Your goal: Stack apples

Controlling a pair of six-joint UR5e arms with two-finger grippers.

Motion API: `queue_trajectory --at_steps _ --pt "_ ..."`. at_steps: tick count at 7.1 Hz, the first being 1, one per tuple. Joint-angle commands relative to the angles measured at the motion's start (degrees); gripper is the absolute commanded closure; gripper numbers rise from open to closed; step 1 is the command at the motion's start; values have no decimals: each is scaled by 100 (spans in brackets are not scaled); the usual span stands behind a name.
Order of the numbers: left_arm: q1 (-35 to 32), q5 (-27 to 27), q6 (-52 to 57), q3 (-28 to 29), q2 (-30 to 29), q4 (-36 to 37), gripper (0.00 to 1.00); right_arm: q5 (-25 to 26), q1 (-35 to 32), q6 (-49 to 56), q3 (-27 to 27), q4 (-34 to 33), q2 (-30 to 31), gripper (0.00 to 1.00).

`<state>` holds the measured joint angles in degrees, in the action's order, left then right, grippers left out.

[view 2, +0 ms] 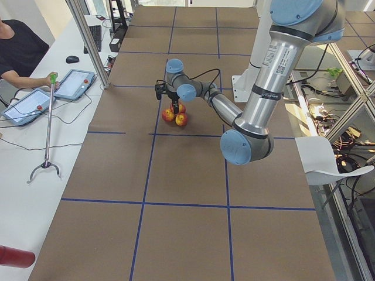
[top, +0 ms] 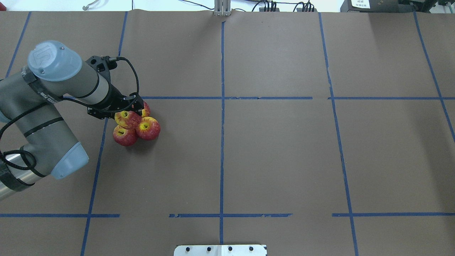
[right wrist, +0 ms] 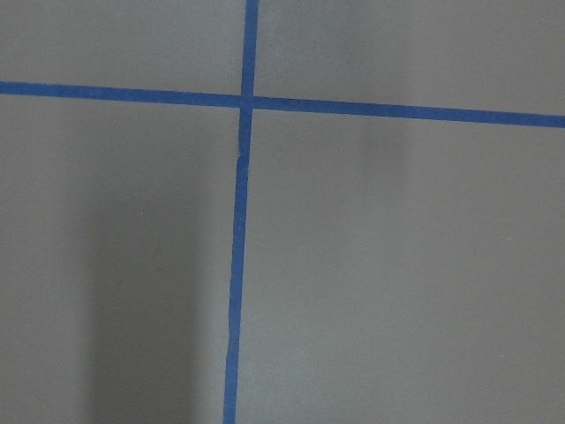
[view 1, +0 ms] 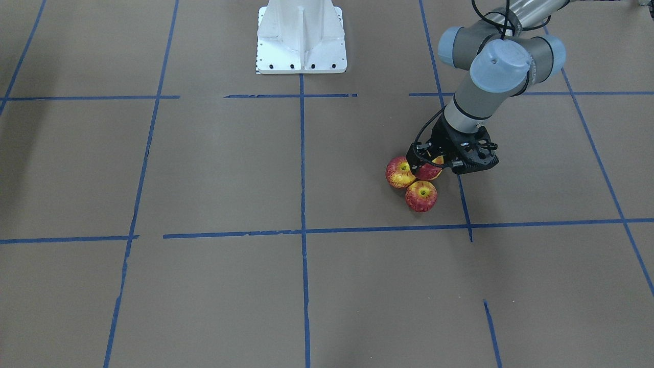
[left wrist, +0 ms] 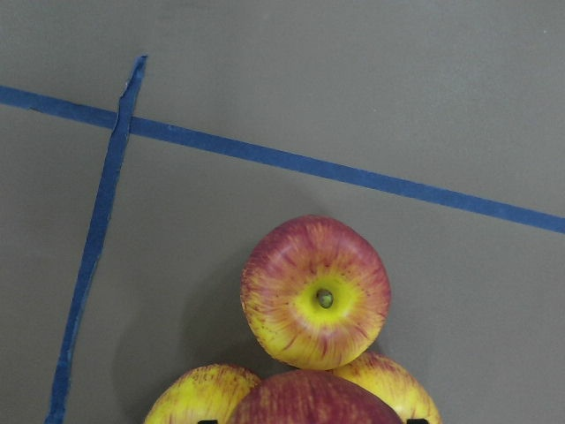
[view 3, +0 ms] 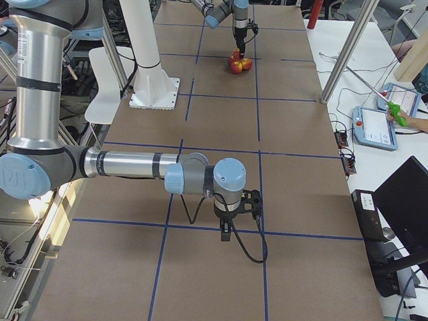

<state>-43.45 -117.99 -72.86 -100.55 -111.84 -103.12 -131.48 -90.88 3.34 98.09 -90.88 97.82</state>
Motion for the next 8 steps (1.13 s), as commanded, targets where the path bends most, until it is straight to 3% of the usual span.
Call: queue_trajectory --at_steps 1,2,6,8 --pt "3 22 0 35 -13 -33 38 0 0 0 0 9 0 0" --pt "12 22 0 36 -13 -42 0 0 0 0 0 0 0 0" --pt "-311 13 340 -183 22 106 0 0 0 0 0 9 0 0" --pt "-1231 -39 2022 -971 458 754 0 0 0 0 0 0 0 0"
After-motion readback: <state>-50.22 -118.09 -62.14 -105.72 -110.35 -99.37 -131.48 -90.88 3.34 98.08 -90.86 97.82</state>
